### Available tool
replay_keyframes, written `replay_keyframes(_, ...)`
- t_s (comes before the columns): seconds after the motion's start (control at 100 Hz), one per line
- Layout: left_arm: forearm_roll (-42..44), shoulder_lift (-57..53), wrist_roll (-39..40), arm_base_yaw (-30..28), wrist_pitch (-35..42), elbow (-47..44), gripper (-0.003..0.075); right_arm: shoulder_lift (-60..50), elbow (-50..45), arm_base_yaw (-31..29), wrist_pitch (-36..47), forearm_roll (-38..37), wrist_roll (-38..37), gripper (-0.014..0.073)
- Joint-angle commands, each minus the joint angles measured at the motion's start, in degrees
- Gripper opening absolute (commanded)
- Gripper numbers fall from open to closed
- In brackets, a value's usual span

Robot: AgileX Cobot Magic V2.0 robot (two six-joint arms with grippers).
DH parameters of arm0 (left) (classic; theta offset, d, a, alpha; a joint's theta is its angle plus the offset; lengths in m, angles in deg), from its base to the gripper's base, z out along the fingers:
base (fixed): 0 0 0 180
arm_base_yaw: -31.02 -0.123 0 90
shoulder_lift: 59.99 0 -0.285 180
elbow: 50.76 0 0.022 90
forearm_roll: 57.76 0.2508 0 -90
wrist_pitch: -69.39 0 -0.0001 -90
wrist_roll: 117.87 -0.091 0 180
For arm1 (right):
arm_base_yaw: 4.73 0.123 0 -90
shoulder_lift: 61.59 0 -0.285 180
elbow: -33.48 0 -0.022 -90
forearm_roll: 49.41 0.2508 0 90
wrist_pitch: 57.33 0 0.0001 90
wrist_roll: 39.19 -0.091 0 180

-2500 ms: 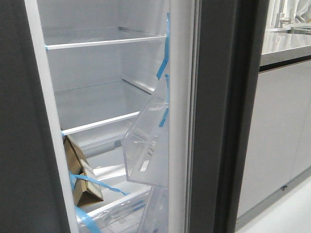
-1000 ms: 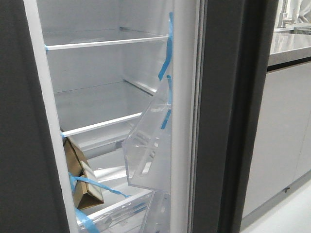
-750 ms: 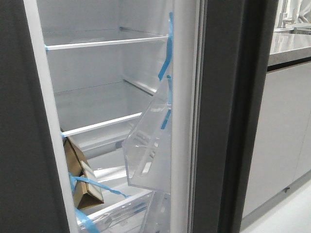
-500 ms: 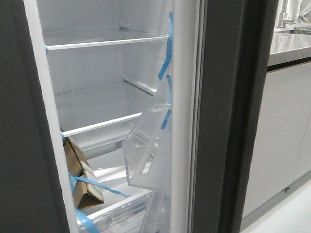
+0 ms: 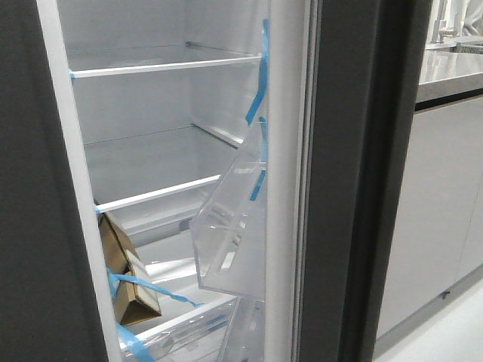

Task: Close fridge door

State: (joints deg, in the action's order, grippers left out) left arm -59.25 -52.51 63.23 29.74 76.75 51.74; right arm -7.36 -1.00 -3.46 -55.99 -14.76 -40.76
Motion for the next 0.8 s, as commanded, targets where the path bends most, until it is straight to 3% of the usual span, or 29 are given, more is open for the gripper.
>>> replay_keyframes(0.0,-0.23,-0.61,0.25,0.03,4.18,-2.01,-0.002,0.6,2.17,-0.43,4.42,13.09,7.51,-0.0046)
replay_keyframes(0.12,-0.23,-0.61,0.25,0.03,4.18,-2.01,-0.002,2.43,2.17,-0.43,3.43,29.63,14.51,-0.0046)
replay_keyframes(0.26,-0.23,-0.61,0.25,0.03,4.18,-2.01,-0.002,5.49,2.59,-0.43,-2.47,39.28,14.51,-0.0046)
replay_keyframes(0.58,-0.23,-0.61,0.25,0.03,4.18,-2.01,-0.002,15.38,11.95,-0.31,-20.28,43.68,14.51,-0.0046)
replay_keyframes(0.79,-0.23,-0.61,0.25,0.03,4.18,-2.01,-0.002,18.22,15.83,2.98,-21.68,45.12,14.51,-0.0046)
